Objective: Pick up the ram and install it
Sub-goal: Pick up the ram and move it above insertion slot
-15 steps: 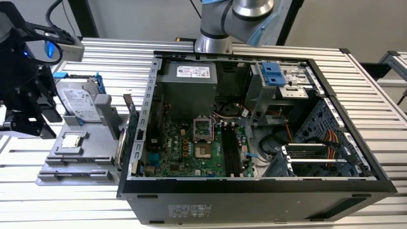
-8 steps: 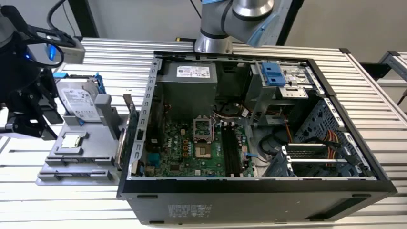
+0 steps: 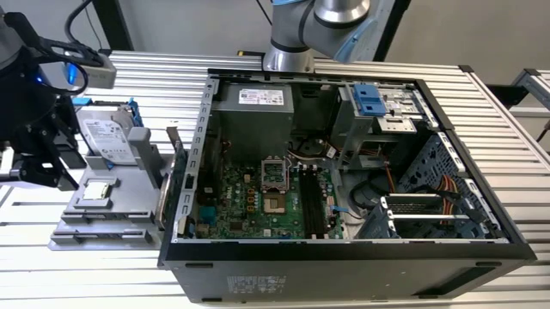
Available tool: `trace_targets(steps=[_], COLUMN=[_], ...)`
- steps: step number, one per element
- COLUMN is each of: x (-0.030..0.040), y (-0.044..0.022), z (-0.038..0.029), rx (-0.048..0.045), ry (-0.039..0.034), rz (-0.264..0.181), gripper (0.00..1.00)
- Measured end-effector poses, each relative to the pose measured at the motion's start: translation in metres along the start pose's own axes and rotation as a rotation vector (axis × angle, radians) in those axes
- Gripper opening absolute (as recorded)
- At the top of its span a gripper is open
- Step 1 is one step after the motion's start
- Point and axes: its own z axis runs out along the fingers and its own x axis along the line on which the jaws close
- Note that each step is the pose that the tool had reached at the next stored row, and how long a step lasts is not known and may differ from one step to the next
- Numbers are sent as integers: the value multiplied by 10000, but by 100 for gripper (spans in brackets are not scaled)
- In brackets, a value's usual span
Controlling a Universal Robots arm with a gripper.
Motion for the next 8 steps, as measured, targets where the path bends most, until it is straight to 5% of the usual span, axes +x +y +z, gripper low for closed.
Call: trace_targets(steps=[8], x=[1], y=[1], z=[40], rx=[0], ry=[0], rz=[1], gripper=[100])
